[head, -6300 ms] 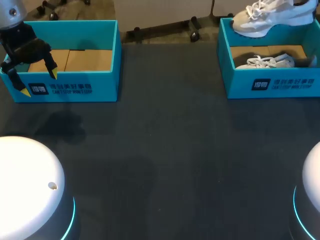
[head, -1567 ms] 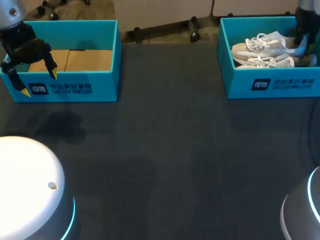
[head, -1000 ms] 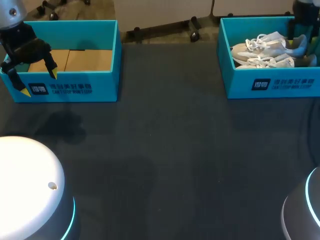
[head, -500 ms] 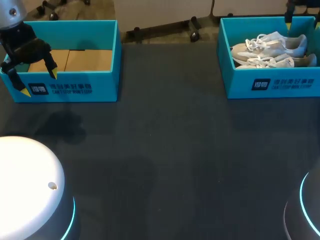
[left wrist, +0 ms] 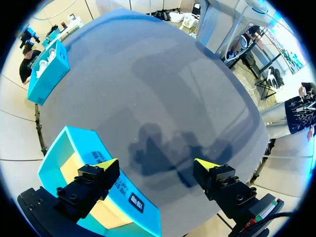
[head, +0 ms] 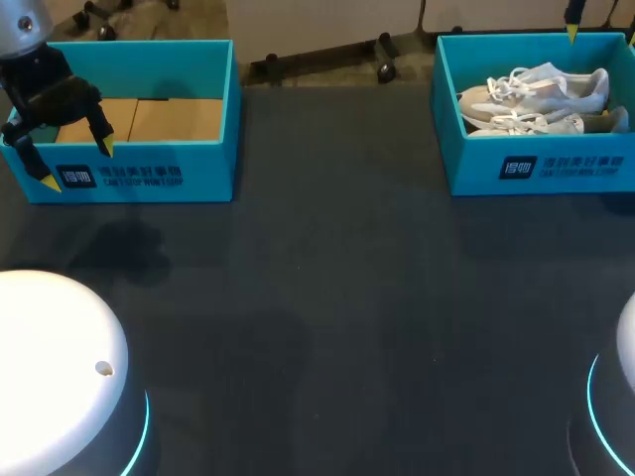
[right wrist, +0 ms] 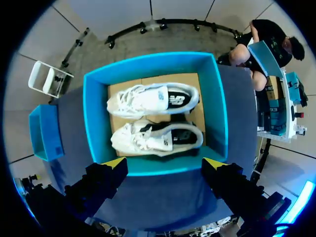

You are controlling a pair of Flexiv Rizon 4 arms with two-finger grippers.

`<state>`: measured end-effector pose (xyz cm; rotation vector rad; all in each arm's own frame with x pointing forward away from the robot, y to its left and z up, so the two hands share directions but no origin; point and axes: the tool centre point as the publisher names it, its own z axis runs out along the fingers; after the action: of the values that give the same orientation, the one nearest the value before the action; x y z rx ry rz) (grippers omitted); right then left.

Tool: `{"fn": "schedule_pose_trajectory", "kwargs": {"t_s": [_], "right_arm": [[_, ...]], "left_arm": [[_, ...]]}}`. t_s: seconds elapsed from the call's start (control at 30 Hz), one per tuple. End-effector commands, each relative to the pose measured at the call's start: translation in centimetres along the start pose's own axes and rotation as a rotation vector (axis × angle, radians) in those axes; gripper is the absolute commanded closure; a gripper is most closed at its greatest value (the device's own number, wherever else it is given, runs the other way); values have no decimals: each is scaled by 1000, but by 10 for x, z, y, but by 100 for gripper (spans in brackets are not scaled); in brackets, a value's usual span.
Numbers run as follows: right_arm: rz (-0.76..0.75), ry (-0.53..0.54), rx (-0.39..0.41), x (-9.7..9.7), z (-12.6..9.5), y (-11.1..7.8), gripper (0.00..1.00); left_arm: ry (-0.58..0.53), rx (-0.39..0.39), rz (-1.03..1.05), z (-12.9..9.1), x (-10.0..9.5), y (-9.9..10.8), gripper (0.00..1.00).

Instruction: Take the shoe out of the shoebox, open the shoe tongue, remove and reinsert the insole, then place the shoe into the shoebox

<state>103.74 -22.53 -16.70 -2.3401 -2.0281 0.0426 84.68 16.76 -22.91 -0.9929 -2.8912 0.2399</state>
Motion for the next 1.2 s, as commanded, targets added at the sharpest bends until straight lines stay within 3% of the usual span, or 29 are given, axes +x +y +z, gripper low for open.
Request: {"fn": "schedule_pose_trajectory", "kwargs": {"t_s": [0.03,0.37,0.6,0.87,0.93,1.0,1.07,1.2], "right_arm": [[10,-2,-115,5,-9,-68,0],[22,5,-130,25,-16,-111,0],[17,21,-127,35,-10,-127,0],[17,21,-127,35,-10,-127,0],[17,21,-127,35,-10,-127,0],[17,21,-127,35,-10,-127,0],[17,21,-127,35,-10,-127,0],[17,21,-127,35,-10,-127,0]], "left_arm": [[3,0,1,0,0,0,0],[3,0,1,0,0,0,0],[10,13,-28,-4,1,0,0],[-39,-39,-555,-30,7,12,0],[-18,-13,-661,-36,9,17,0],[-75,-106,-871,-39,10,23,0],[-84,-138,-979,-40,13,27,0],[-251,-224,-1237,-40,18,34,0]]}}
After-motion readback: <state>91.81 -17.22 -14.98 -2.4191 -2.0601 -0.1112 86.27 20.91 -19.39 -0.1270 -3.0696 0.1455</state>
